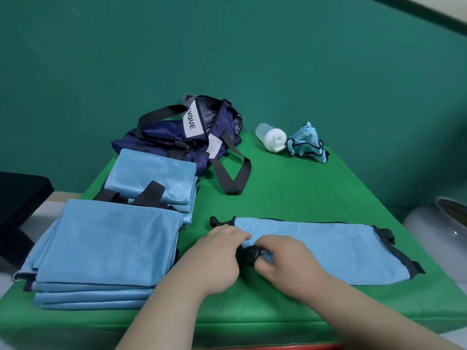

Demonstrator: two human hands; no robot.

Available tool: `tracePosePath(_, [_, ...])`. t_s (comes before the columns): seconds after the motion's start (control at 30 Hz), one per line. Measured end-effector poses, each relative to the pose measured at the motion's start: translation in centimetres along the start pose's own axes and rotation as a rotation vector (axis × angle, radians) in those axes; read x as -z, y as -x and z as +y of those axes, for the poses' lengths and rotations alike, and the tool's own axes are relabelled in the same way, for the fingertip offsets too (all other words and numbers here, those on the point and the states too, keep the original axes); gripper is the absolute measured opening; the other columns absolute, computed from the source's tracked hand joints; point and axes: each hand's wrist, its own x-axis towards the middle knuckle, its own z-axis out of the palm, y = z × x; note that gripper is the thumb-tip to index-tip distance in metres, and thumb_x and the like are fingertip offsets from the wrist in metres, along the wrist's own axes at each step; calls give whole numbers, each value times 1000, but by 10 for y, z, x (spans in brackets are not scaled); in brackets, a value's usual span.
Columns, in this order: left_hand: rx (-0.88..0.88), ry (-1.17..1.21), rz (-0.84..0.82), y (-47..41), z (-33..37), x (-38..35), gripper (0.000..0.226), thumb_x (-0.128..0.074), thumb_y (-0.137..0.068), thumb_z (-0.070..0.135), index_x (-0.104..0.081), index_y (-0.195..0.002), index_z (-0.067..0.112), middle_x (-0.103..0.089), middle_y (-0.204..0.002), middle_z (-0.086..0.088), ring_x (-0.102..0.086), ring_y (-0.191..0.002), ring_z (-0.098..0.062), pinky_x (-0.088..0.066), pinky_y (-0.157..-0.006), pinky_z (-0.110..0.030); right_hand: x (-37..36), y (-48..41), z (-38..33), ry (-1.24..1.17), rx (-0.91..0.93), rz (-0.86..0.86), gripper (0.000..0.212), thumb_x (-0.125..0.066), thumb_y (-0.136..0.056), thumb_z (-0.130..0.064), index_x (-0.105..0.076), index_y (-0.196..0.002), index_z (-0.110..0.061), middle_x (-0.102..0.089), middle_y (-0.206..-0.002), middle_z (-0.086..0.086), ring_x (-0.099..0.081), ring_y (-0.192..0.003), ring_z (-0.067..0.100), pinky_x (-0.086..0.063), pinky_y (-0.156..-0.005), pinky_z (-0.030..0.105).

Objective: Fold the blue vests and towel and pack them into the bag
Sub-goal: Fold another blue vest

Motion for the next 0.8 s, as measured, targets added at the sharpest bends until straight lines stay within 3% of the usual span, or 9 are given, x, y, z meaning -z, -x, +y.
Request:
tracePosePath(0.1, [-28,-51,-39,-2,0,-4,75,-46,-82,3,-36,-149,36,-18,-162,16,0,-151,-4,-2,-124,-41,16,6,2,-204,-96,3,15,-61,-84,-40,-66,-86,-26,-68,-79,-7,-60,-73,14,-50,-70,33])
tracePosePath(0.17, [-40,-85,-22,-4,1,-7,69,-59,-83,20,-38,-145,40,-19,-161,19,2,-151,-4,9,-122,-48,28,10,4,-301,-128,5,3,-65,-84,-27,-67,-84,-29,-69,-78,-8,-62,-73,13,-51,-72,32])
tracePosePath(0.3, [-104,-79,32,-5,8,-8,65,-70,-77,47,-46,-138,42,-41,-142,27,-19,-145,-1,17,-119,-48,51,17,10,-520,-199,46,22,-61,-84,-5,-69,-81,-26,-69,-77,6,-56,-65,14,-48,-67,29])
tracePosePath(0.37, [-165,-19,52,-2,13,-6,62,-70,-75,51,-48,-133,44,-50,-126,28,-36,-131,4,9,-123,-43,62,20,15,-638,-228,72,14,-59,-79,-12,-68,-80,-23,-64,-70,12,-52,-67,12,-43,-66,31])
tracePosePath(0.4, [-189,40,53,-1,15,-6,61,-71,-74,50,-50,-131,45,-52,-122,29,-42,-124,7,-2,-124,-39,67,22,17,-702,-250,95,11,-58,-75,-15,-68,-77,-20,-62,-68,11,-51,-69,14,-41,-67,33])
tracePosePath(0.5, [-204,339,19,3,20,-5,61,-78,-71,35,-53,-125,49,-61,-118,29,-56,-111,9,-42,-107,-26,86,28,22,-848,-313,178,12,-57,-70,-15,-69,-69,-16,-63,-71,9,-52,-71,18,-41,-70,35])
tracePosePath(0.63, [-173,547,71,5,31,-11,71,-84,-71,18,-52,-123,55,-65,-114,20,-61,-107,8,-40,-92,-5,108,35,24,-977,-339,239,11,-59,-68,-11,-70,-68,-13,-66,-71,13,-56,-67,22,-44,-66,33])
tracePosePath(0.8, [-131,810,234,-3,48,-27,44,-79,-74,-4,-69,-102,27,-75,-93,9,-67,-84,-4,-48,-79,-15,120,41,28,-1096,-314,276,28,-50,-86,11,-68,-74,-6,-69,-73,16,-62,-64,23,-52,-59,25])
